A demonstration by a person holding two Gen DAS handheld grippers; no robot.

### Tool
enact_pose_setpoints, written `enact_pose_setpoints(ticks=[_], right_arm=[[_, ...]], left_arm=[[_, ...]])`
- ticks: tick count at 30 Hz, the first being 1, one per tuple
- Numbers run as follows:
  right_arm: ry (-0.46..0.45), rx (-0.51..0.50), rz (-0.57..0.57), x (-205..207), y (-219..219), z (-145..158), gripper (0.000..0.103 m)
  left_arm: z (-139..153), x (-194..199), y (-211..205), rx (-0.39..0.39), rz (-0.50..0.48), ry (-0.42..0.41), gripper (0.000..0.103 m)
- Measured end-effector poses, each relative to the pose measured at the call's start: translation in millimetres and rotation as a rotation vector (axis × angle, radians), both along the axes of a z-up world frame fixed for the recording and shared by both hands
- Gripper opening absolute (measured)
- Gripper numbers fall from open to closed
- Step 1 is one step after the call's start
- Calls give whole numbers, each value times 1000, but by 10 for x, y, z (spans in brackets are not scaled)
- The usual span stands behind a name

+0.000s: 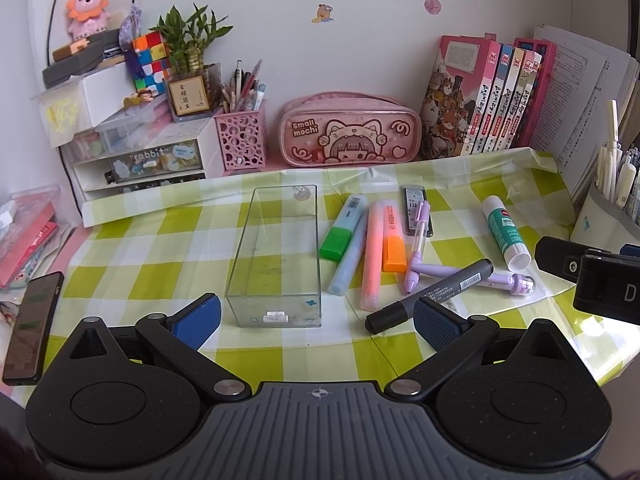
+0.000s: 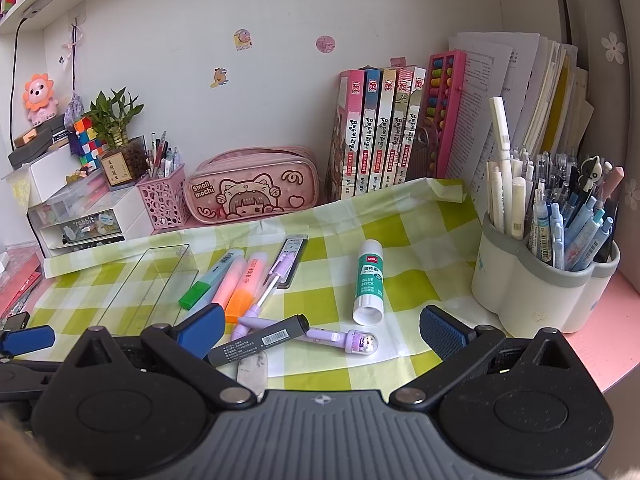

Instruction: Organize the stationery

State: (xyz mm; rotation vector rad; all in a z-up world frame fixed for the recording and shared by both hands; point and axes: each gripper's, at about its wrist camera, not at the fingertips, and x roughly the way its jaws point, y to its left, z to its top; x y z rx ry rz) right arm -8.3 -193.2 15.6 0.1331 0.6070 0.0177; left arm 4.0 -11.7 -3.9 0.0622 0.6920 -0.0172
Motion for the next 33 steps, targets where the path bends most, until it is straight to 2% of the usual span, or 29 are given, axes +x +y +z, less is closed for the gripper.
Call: enact_pose_setpoints(ticks=[33], right_arm=[[3, 1, -1, 62, -37, -82, 103]], left_arm=[[-53, 111, 107, 19, 29, 5, 98]])
